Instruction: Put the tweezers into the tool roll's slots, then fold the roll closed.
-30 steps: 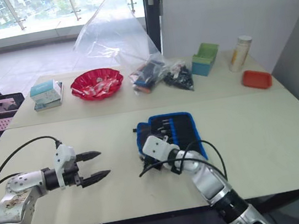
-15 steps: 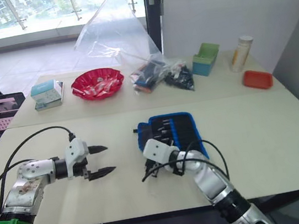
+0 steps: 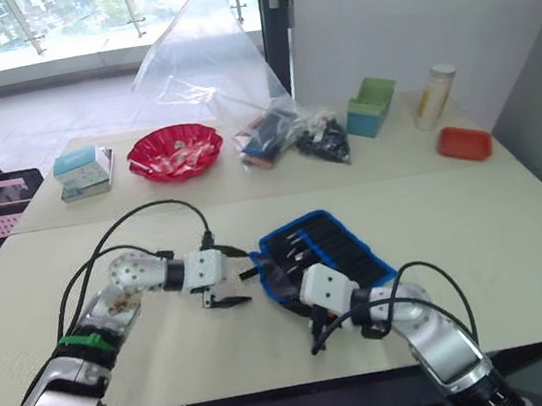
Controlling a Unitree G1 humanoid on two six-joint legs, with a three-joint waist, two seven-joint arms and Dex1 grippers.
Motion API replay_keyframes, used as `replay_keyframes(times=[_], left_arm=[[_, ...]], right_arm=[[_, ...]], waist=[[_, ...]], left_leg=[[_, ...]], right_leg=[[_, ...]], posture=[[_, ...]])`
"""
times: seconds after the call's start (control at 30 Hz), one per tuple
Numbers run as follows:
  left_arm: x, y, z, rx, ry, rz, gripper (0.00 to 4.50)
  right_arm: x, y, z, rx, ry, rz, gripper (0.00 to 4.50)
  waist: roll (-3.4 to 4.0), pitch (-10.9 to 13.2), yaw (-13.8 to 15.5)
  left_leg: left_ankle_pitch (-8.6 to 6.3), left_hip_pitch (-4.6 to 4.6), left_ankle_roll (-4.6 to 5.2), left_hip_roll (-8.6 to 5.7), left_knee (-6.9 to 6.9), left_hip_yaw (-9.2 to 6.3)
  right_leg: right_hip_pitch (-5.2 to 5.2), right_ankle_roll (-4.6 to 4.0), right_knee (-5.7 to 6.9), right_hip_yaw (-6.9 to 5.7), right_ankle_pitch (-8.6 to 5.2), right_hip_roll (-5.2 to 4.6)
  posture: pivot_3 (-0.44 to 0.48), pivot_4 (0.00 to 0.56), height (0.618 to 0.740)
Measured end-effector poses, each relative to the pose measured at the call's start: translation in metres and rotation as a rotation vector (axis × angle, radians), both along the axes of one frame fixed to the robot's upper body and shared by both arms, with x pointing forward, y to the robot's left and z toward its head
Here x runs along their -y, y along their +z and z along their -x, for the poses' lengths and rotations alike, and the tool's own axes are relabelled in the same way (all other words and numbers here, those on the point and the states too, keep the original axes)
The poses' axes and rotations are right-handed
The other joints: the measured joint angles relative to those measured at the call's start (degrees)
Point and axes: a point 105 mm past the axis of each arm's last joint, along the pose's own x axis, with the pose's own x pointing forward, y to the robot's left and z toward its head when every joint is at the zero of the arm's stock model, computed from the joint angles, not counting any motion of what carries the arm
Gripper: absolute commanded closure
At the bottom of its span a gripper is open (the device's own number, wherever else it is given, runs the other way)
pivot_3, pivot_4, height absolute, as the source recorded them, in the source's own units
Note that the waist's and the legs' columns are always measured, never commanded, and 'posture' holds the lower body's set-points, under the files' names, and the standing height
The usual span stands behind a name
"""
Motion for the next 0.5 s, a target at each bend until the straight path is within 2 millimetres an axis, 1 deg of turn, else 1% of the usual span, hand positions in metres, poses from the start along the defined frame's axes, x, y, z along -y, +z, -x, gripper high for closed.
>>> replay_keyframes(times=[0.13,0.3,0.4,0.5], left_arm=[[0.017,0.003,-0.007,0.080,-0.058,-0.017,0.00],[0.026,0.005,-0.010,0.147,-0.124,-0.062,0.00],[0.032,0.005,-0.012,0.178,-0.157,-0.094,0.78],[0.034,0.001,-0.013,0.158,-0.161,-0.096,1.82]], right_arm=[[0.000,-0.002,0.002,-0.016,-0.030,-0.004,4.48],[0.001,-0.002,0.000,-0.019,-0.054,-0.004,4.48],[0.001,-0.001,0.001,-0.017,-0.065,-0.005,4.50],[0.002,-0.002,0.001,-0.022,-0.077,-0.005,4.50]], waist=[[-0.01,0.0,0.0],[-0.02,0.0,0.1],[-0.02,0.0,0.3],[-0.02,0.0,0.2]], left_leg=[[0.00,-0.05,-0.01,-0.05,0.02,0.00],[0.01,-0.04,-0.02,-0.06,0.03,-0.02],[0.01,-0.04,-0.02,-0.09,0.06,-0.02],[0.01,-0.04,-0.02,-0.11,0.06,-0.02]], right_leg=[[0.00,0.00,0.04,-0.01,0.00,-0.04],[0.00,0.01,0.01,-0.03,0.00,-0.04],[0.02,0.02,-0.01,-0.03,-0.01,-0.06],[0.01,0.03,0.01,-0.03,-0.02,-0.06]], posture=[[0.000,0.150,0.740],[0.000,0.150,0.740],[0.000,0.150,0.740],[0.000,0.150,0.740]])
